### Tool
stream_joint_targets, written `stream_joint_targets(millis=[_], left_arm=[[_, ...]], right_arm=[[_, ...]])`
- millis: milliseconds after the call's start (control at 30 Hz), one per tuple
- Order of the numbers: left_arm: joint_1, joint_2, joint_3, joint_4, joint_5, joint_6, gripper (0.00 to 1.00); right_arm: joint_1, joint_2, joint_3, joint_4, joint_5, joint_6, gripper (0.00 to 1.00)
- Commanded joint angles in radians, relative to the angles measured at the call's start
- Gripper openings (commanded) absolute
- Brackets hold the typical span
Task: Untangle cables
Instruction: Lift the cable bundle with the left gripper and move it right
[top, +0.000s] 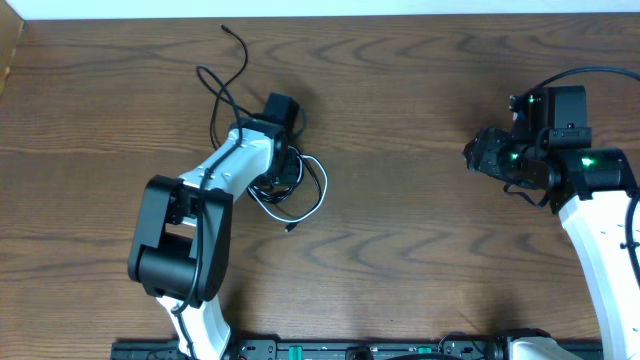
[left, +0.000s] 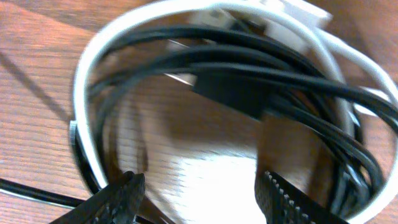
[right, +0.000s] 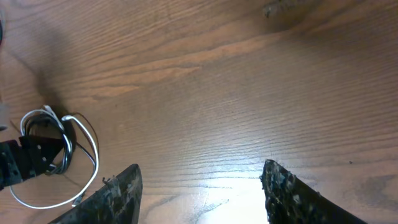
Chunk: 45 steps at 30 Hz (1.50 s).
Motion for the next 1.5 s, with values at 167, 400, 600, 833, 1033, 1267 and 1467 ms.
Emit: stream_joint_targets(millis=[167,400,600,833,1033,1267,1467], left_arm=[[0.03,0.023,-0.035,0.002,0.037,-0.035,0.62],[0.029,0.023,-0.035,0.019,0.039,-0.031,0.56],[0.027,0.025,-0.035,0.026,0.045,-0.027,0.54],[0.027,0.036,-0.035,0.054,0.382,0.215,0.53],[0.025,0.036,-0.035,-0.01,0.542,0.361,0.53],[-0.005,0.036,-0.035,0.025,0.542,0.343,0.5],[-0.046,0.036,-0.025,0.084,0.481,0.271,0.5]], right_arm=[[-0.006,0.001,0.001,0.009,-0.023,-0.014,0.58],[-0.006,0.001,0.001,0.012,-0.023,-0.014,0.6],[-0.006,0.001,0.001,0.015,-0.022,-0.021,0.61],[-0.006,0.001,0.001,0.024,-0.022,-0.022,0.61],[-0.005,0.011,0.001,0.031,-0.023,-0.03,0.63],[-0.005,0.025,0.001,0.031,-0.058,-0.057,0.64],[-0.005,0.025,0.001,0.008,-0.083,-0.063,0.65]])
